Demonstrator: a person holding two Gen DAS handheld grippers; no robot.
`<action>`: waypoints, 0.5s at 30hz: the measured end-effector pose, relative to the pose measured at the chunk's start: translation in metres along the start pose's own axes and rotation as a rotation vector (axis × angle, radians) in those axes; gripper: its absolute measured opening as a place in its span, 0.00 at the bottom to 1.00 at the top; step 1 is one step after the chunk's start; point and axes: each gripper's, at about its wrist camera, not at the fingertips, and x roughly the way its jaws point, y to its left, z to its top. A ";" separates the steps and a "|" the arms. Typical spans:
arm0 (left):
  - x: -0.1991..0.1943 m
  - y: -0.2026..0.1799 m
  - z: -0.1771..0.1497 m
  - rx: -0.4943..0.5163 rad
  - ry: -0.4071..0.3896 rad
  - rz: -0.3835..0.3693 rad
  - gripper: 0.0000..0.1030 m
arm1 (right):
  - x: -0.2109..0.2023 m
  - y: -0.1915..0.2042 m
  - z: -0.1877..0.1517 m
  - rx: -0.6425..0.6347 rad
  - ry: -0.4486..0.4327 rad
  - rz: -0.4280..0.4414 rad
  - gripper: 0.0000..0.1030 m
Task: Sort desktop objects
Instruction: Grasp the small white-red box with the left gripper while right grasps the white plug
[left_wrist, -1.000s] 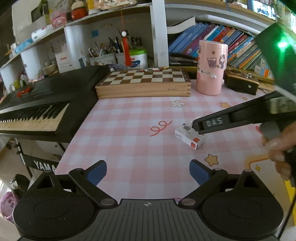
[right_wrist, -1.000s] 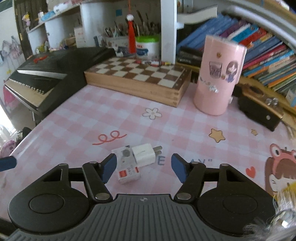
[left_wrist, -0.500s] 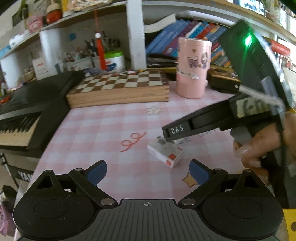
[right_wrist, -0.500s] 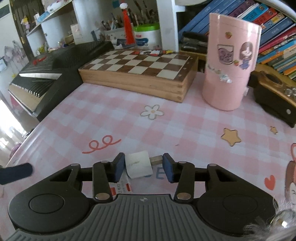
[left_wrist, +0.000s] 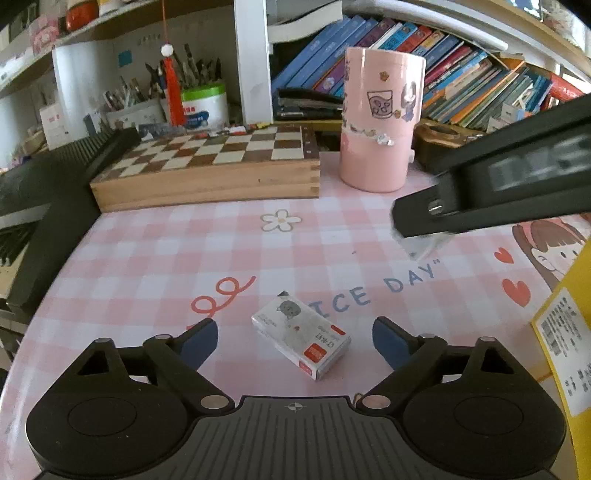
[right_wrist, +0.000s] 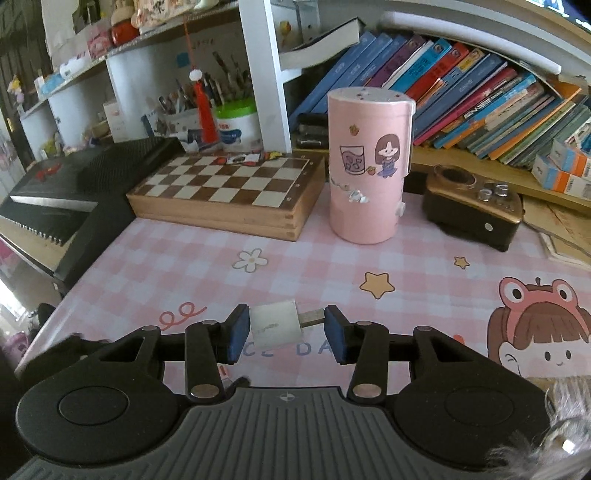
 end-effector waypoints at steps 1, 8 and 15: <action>0.002 0.000 0.000 -0.004 0.004 -0.001 0.83 | -0.004 0.000 0.000 0.005 -0.001 0.005 0.40; 0.008 0.004 0.000 -0.016 0.002 -0.040 0.56 | -0.018 0.000 -0.002 0.028 -0.002 0.011 0.40; -0.016 0.014 -0.001 -0.040 -0.020 -0.073 0.55 | -0.026 0.001 -0.005 0.024 -0.015 -0.002 0.40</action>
